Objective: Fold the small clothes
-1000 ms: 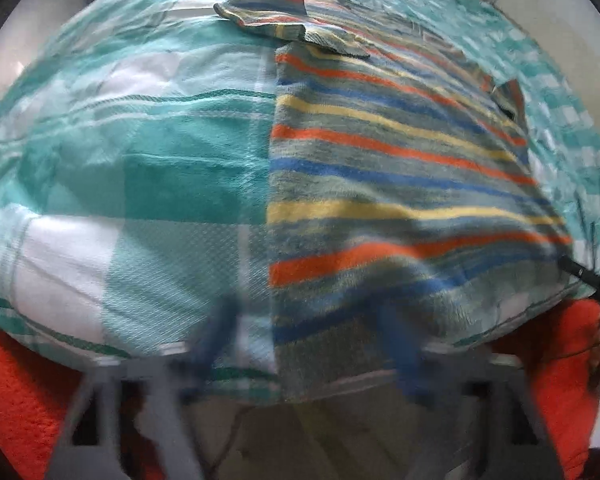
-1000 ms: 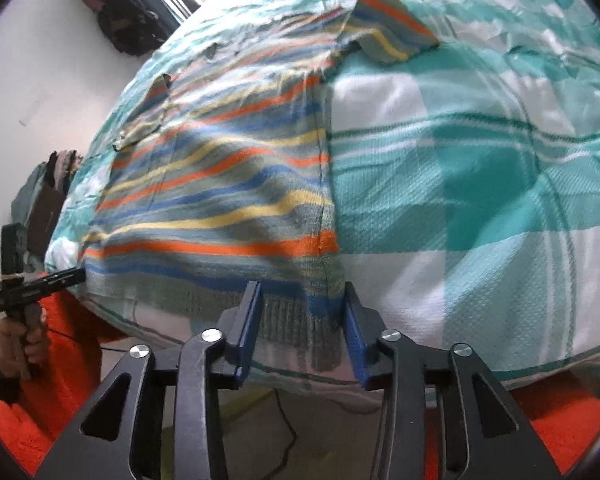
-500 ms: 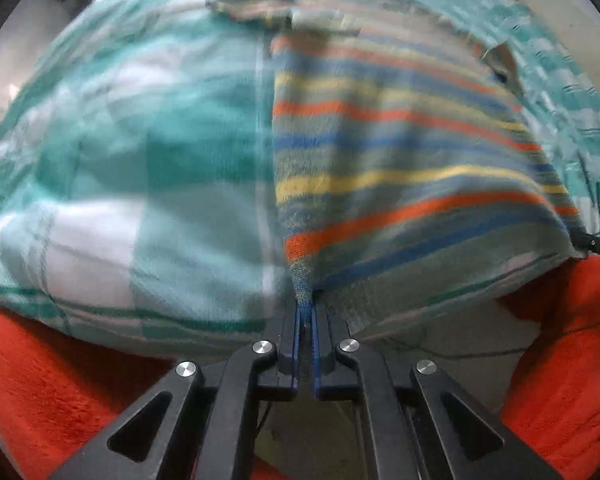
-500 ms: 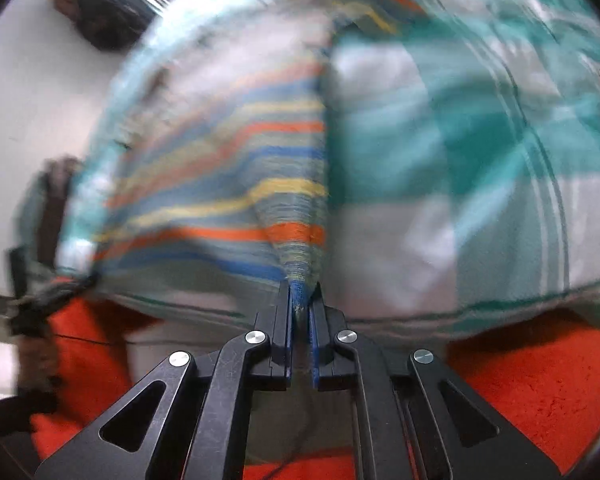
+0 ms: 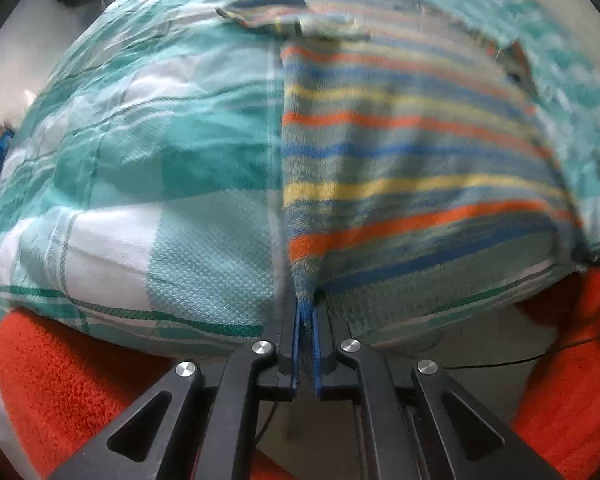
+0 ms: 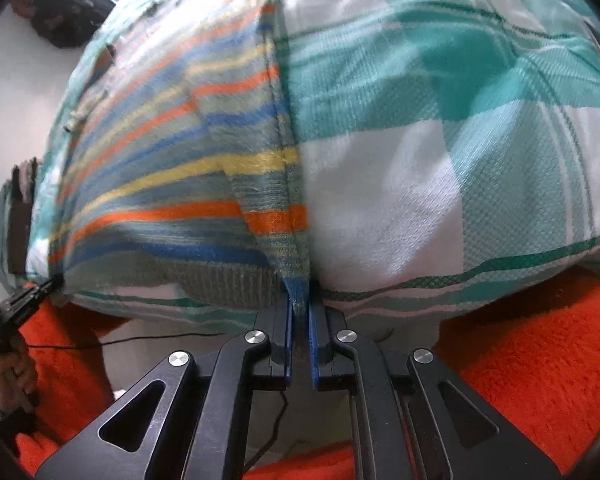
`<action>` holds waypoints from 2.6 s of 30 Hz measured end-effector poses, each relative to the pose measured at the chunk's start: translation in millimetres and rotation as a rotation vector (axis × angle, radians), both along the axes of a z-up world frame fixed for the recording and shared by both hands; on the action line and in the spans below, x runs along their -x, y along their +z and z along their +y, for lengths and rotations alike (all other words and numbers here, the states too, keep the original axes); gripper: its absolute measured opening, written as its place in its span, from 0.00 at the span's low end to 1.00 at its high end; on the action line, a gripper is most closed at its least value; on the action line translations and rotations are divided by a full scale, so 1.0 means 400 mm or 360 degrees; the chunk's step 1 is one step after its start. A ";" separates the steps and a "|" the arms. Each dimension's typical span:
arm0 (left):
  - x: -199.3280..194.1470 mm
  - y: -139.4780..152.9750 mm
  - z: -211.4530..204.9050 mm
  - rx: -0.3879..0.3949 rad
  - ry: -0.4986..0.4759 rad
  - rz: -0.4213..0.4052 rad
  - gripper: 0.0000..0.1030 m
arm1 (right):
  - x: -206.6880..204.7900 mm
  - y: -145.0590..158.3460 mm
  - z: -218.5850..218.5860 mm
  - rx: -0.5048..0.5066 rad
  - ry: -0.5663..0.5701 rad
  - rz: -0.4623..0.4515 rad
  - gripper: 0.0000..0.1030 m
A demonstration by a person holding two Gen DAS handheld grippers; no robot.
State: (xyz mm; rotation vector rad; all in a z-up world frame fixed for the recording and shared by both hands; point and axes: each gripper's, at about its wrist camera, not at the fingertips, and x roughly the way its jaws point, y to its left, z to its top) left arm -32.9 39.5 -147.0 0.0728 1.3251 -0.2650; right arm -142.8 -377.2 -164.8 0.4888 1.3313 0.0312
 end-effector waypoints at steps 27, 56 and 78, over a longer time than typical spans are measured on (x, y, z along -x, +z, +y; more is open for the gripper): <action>0.000 0.141 0.103 -0.0285 0.0191 -0.0291 0.64 | 0.005 0.161 -0.136 0.0554 0.0059 -0.0129 0.48; -0.116 0.094 -0.173 -0.0031 0.0094 -0.0193 0.72 | -0.368 -0.029 -0.764 0.0189 -0.0741 -0.0293 0.01; -0.125 0.042 -0.172 -0.0070 0.0103 -0.0161 0.72 | -0.495 -0.058 -0.674 0.0431 -0.0574 -0.0213 0.05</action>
